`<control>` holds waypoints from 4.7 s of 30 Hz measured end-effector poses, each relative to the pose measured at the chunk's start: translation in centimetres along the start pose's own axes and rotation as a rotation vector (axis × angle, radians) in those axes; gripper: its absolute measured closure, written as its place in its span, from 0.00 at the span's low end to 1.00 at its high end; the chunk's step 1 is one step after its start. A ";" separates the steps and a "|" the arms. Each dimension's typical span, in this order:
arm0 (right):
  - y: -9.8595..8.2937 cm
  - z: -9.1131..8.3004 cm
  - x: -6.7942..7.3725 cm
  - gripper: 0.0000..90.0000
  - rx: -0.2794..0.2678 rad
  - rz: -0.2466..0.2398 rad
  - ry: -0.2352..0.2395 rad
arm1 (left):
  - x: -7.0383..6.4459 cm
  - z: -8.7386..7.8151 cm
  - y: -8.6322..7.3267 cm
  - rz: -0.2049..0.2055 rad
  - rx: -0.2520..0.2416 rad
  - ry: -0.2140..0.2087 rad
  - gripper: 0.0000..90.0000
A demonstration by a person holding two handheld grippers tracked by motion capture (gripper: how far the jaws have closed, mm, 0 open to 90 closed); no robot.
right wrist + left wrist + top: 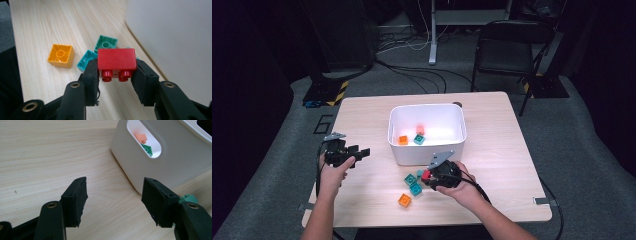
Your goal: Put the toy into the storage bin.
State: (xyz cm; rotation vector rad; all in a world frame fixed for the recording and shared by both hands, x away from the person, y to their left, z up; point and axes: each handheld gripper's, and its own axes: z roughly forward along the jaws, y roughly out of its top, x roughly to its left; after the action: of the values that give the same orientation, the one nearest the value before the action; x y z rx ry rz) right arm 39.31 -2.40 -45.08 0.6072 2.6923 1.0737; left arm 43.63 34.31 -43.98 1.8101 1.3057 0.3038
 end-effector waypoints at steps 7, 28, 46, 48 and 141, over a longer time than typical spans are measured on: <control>1.3 -1.6 -0.6 0.65 -0.018 0.004 0.012 | 0.0 0.0 0.0 0.001 0.000 0.000 0.41; 6.4 -5.8 -3.3 0.65 -0.050 -0.005 0.014 | 0.1 0.0 0.0 -0.003 0.000 -0.002 0.41; 9.3 -5.3 -7.5 0.65 -0.077 0.047 -0.042 | 0.2 0.0 0.0 -0.013 0.000 0.000 0.41; 9.4 -5.0 -7.9 0.65 -0.076 0.053 -0.045 | 0.2 0.0 0.0 -0.014 -0.001 0.000 0.41; 3.0 -10.6 -6.6 0.37 -0.158 0.107 -0.068 | -5.9 -1.3 -1.7 0.074 -0.011 -0.072 0.47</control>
State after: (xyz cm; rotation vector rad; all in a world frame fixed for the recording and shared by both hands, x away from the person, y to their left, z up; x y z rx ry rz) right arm 42.90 -9.78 -35.23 0.7514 2.5122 1.2544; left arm 39.21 30.01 -42.85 1.8461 1.1868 0.2834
